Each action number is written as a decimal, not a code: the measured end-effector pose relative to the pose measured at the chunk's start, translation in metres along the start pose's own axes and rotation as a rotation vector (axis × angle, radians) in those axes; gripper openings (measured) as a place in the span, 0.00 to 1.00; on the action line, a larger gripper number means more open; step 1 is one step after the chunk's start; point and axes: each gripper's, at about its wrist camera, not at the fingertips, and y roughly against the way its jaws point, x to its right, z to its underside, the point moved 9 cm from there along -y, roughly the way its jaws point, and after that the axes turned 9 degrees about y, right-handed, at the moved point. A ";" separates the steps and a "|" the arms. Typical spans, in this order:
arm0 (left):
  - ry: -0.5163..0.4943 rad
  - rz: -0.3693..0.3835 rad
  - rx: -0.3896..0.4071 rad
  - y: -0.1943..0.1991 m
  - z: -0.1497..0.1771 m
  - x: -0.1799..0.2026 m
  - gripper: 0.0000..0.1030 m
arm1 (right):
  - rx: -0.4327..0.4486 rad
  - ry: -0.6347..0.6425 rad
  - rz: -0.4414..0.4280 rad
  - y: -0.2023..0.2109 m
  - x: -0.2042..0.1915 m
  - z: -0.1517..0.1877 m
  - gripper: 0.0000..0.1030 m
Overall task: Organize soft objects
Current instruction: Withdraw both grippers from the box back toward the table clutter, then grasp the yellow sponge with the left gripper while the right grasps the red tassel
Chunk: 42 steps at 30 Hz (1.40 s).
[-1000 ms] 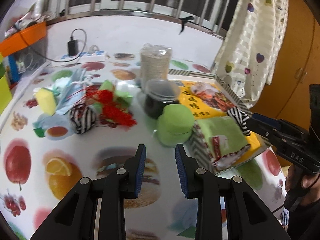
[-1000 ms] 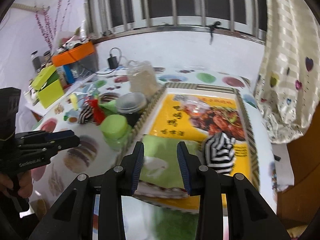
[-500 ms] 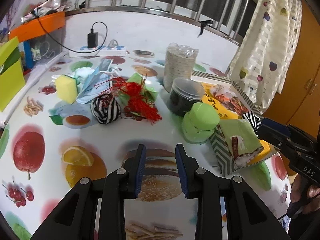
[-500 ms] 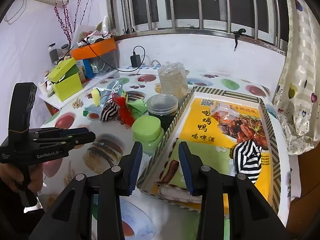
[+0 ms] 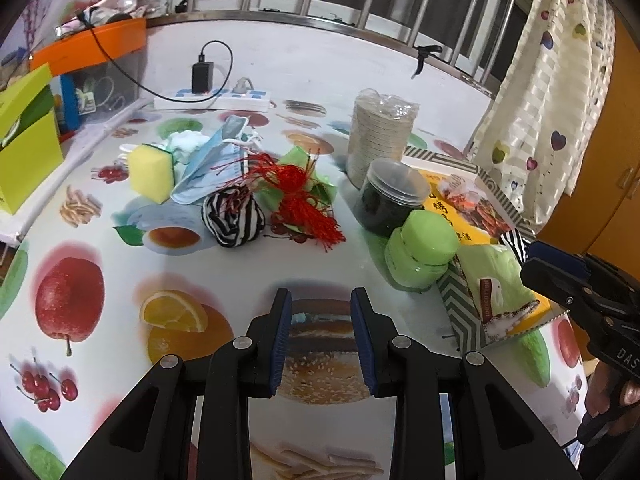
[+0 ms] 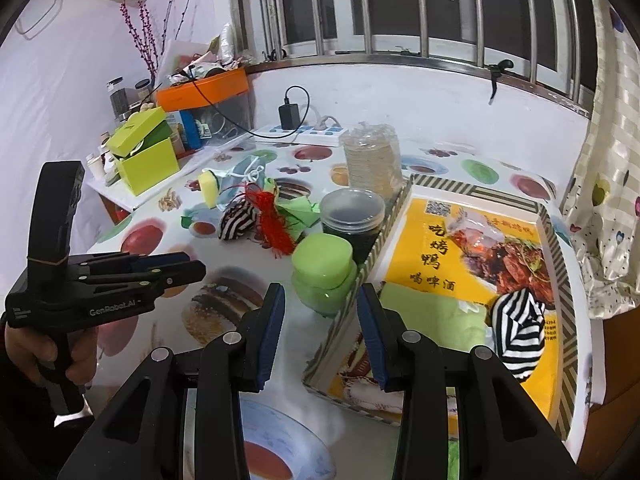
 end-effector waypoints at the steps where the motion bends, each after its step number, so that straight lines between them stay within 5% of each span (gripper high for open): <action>1: 0.003 -0.002 0.001 0.000 -0.001 -0.002 0.28 | 0.002 0.005 -0.003 0.000 -0.002 -0.001 0.38; 42: 0.102 -0.117 0.050 -0.001 -0.039 -0.083 0.33 | -0.033 0.116 -0.115 -0.075 -0.069 -0.054 0.38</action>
